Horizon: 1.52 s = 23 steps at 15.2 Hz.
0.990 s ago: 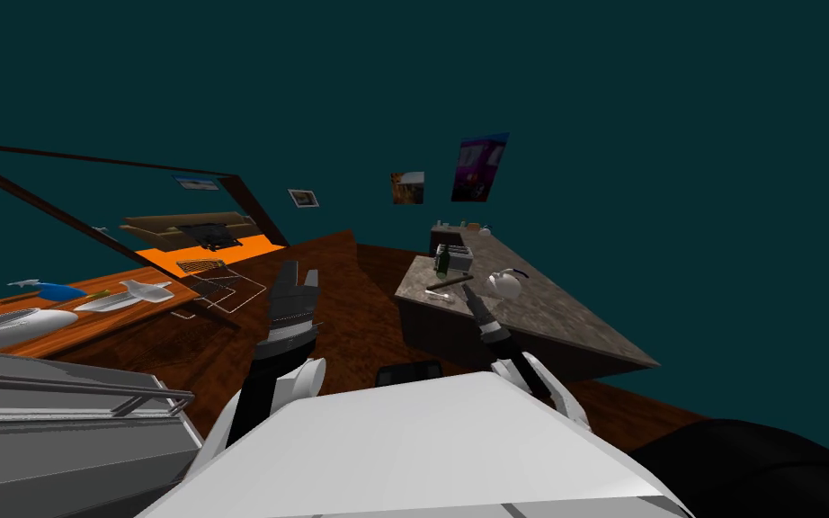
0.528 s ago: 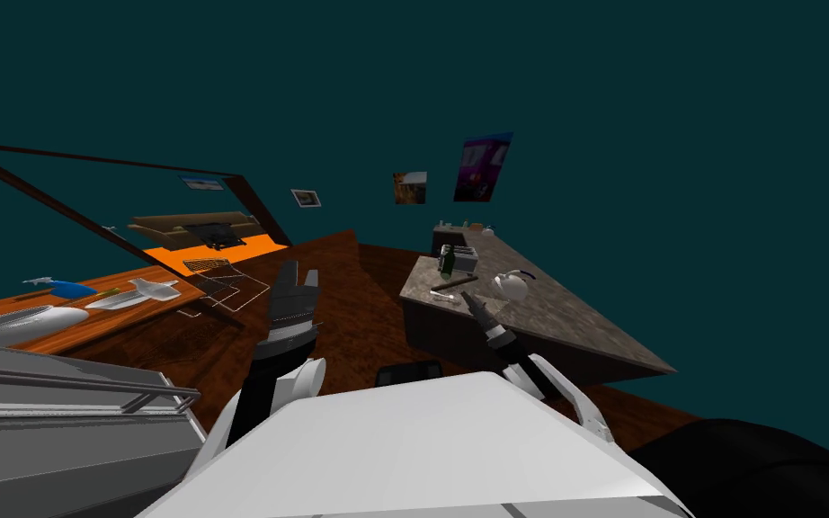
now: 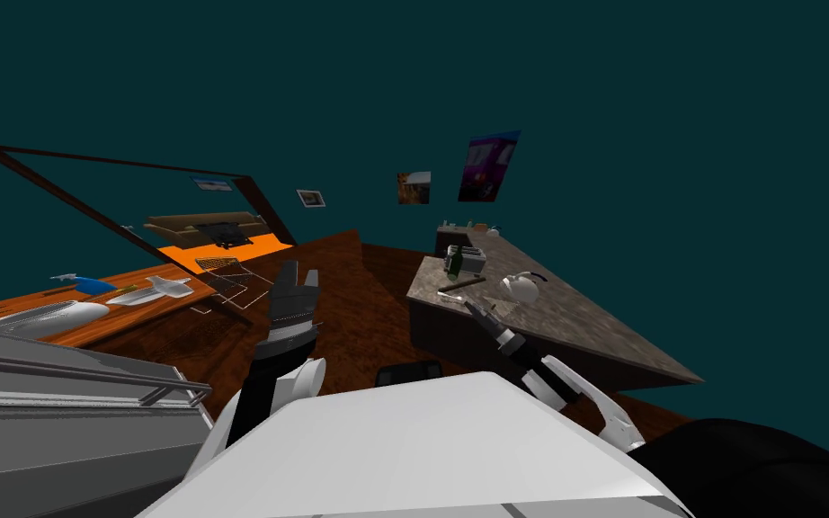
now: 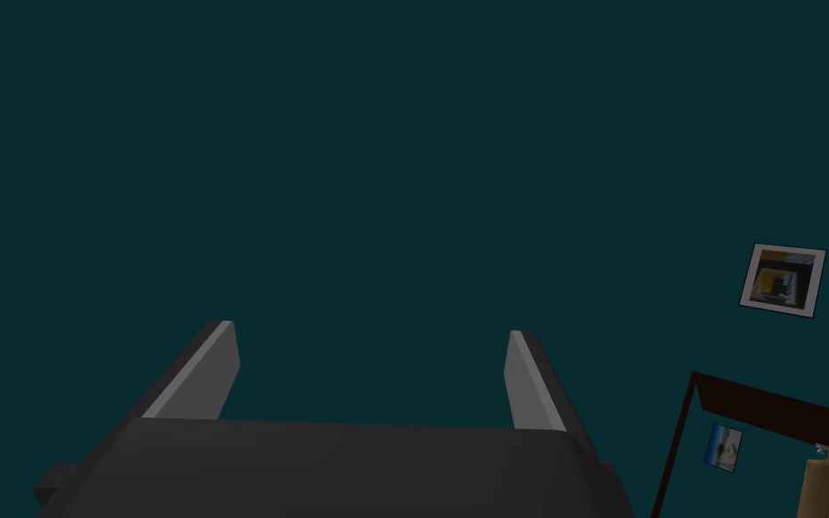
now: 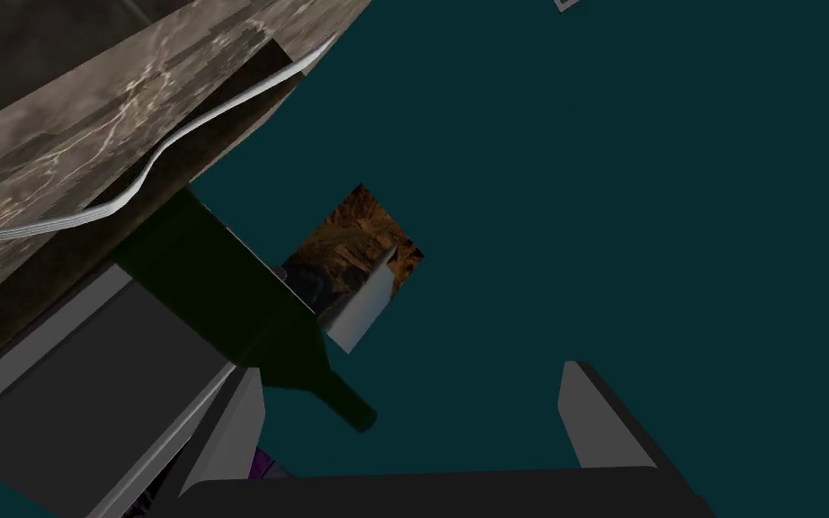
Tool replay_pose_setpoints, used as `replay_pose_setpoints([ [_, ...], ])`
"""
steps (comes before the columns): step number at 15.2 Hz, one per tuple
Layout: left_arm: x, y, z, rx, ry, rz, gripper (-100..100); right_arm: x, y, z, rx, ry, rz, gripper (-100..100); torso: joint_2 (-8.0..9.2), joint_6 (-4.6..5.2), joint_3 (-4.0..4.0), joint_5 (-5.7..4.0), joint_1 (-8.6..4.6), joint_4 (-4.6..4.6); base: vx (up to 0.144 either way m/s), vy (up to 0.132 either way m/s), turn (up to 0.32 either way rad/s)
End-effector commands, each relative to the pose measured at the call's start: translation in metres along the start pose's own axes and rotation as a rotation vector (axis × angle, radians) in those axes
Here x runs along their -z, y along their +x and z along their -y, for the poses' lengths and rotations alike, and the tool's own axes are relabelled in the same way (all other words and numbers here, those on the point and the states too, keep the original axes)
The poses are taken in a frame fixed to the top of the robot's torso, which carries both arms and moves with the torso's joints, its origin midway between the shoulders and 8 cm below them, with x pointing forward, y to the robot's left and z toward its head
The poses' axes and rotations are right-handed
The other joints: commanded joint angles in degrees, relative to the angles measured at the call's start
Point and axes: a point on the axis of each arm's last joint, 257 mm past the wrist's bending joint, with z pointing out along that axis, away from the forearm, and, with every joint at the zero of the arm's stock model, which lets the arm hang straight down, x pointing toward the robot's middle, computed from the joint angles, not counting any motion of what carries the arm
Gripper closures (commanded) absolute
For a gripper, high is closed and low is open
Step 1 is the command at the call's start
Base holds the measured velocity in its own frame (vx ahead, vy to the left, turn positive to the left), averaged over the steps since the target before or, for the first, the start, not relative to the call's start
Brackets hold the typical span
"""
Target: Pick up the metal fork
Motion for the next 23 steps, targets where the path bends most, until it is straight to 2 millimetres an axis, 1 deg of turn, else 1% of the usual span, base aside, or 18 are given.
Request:
replay_pose_setpoints([
  [1,0.000,0.000,0.000,0.000,0.000,0.000,0,0.007,0.003,0.014,0.051,0.014,-0.047,-100,0.00,0.00,0.00,0.00,0.00,0.00,0.022,0.068,0.052],
  [2,0.000,0.000,0.000,0.000,0.000,0.000,0,0.008,0.002,0.014,0.055,0.014,-0.051,-100,0.00,0.00,0.00,0.00,-0.01,0.00,0.013,0.048,0.013],
  [3,0.000,0.000,0.000,0.000,0.000,0.000,0,0.016,0.007,0.029,0.100,0.035,-0.093,-100,0.02,0.01,0.01,-0.01,-0.06,0.00,0.013,0.060,0.053],
  [5,0.000,0.000,0.000,0.000,0.000,0.000,0,0.017,0.005,0.032,0.117,0.035,-0.108,-100,0.03,0.00,0.01,-0.01,-0.03,0.01,0.011,0.067,0.037],
  [6,0.000,0.000,0.000,0.000,0.000,0.000,0,0.027,0.009,0.048,0.163,0.058,-0.151,-100,0.04,0.01,0.02,-0.01,-0.04,0.01,0.014,0.076,0.060],
  [7,0.000,0.000,0.000,0.000,0.000,0.000,0,0.027,0.006,0.049,0.179,0.056,-0.165,-100,0.04,0.00,0.02,0.00,-0.01,0.01,0.015,0.080,0.059],
  [8,0.000,0.000,0.000,0.000,0.000,0.000,0,0.036,0.009,0.062,0.220,0.074,-0.202,-100,0.03,-0.01,0.02,0.01,0.01,0.01,0.022,0.092,0.086],
  [10,0.000,0.000,0.000,0.000,0.000,0.000,0,0.038,0.006,0.066,0.241,0.076,-0.221,-100,0.00,-0.01,0.00,0.02,0.08,0.00,0.017,0.087,0.056],
  [11,0.000,0.000,0.000,0.000,0.000,0.000,0,0.048,0.006,0.082,0.290,0.098,-0.265,-100,0.02,0.01,0.01,0.02,0.05,0.01,0.019,0.084,0.074],
  [12,0.000,0.000,0.000,0.000,0.000,0.000,0,0.048,0.004,0.083,0.303,0.096,-0.276,-100,0.02,0.00,0.01,0.02,0.06,0.01,0.021,0.088,0.076],
  [13,0.000,0.000,0.000,0.000,0.000,0.000,0,0.058,0.005,0.097,0.345,0.116,-0.313,-100,0.01,-0.01,0.01,0.02,0.07,0.01,0.018,0.105,0.113],
  [15,0.000,0.000,0.000,0.000,0.000,0.000,0,0.059,0.001,0.099,0.364,0.116,-0.329,-100,0.00,-0.01,0.00,0.04,0.11,0.00,0.018,0.082,0.070],
  [16,0.000,0.000,0.000,0.000,0.000,0.000,0,0.070,-0.002,0.115,0.417,0.137,-0.375,-100,0.02,0.01,0.01,0.02,0.05,0.01,0.013,0.090,0.079],
  [17,0.000,0.000,0.000,0.000,0.000,0.000,0,0.070,-0.004,0.116,0.425,0.136,-0.382,-100,0.03,-0.01,0.02,0.02,0.07,0.01,0.014,0.088,0.093],
  [18,0.000,0.000,0.000,0.000,0.000,0.000,0,0.080,-0.008,0.131,0.476,0.156,-0.427,-100,0.03,-0.01,0.02,0.03,0.07,0.01,0.021,0.096,0.142],
  [19,0.000,0.000,0.000,0.000,0.000,0.000,0,0.081,-0.010,0.131,0.485,0.156,-0.433,-100,0.01,-0.04,0.01,0.03,0.10,0.01,0.019,0.092,0.125],
  [22,0.000,0.000,0.000,0.000,0.000,0.000,0,0.103,-0.022,0.161,0.594,0.195,-0.530,-100,0.01,-0.02,0.01,0.03,0.11,0.01,0.017,0.100,0.147],
  [23,0.000,0.000,0.000,0.000,0.000,0.000,0,0.103,-0.024,0.162,0.600,0.195,-0.534,-100,0.02,-0.02,0.01,0.04,0.16,0.01,0.019,0.105,0.114],
])
